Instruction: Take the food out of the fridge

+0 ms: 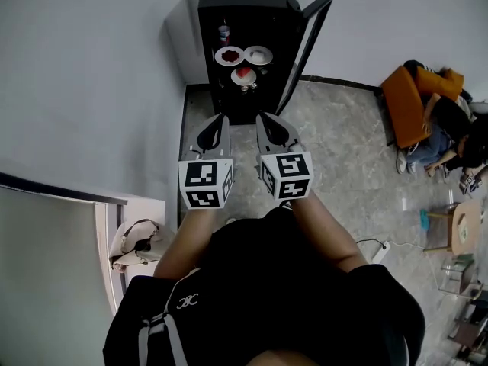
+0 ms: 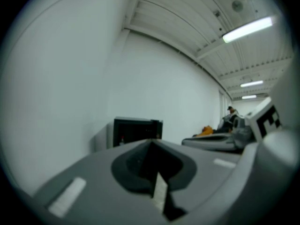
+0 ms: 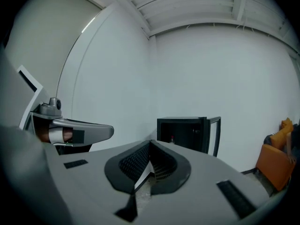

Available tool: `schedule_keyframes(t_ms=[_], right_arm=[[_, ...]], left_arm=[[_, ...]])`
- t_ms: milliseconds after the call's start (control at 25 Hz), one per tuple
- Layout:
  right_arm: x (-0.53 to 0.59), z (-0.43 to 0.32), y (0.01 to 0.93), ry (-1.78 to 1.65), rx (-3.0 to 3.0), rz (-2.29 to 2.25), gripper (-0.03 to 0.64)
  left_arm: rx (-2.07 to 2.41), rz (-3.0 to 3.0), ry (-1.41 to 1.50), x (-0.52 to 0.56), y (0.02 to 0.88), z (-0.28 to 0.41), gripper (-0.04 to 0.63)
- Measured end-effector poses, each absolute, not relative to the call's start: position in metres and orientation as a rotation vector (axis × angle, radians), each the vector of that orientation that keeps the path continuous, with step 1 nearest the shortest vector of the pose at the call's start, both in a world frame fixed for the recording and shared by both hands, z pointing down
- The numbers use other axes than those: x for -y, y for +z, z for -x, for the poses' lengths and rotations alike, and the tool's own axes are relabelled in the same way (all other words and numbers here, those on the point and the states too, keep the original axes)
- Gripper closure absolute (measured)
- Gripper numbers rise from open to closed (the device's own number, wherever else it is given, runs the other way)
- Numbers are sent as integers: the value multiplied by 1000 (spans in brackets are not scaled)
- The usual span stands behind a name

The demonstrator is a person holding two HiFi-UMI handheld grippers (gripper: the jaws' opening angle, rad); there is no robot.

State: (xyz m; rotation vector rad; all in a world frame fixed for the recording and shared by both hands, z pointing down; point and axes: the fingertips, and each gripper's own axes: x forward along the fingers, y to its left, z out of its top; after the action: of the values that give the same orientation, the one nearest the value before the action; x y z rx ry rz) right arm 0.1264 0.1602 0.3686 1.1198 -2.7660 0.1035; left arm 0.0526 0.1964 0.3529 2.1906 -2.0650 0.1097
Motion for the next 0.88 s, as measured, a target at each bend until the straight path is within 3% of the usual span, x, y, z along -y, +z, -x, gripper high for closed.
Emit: schedule_keyframes(t_ms=[480,880], right_arm=[[-141,-89,390,122,2723,-1113,618],[-60,-71,397,112,2729,-1157,618]], left_arm=[[1999,-2172,102,-184,376,-14,597],[1979,-2185,140,-111,386,8,597]])
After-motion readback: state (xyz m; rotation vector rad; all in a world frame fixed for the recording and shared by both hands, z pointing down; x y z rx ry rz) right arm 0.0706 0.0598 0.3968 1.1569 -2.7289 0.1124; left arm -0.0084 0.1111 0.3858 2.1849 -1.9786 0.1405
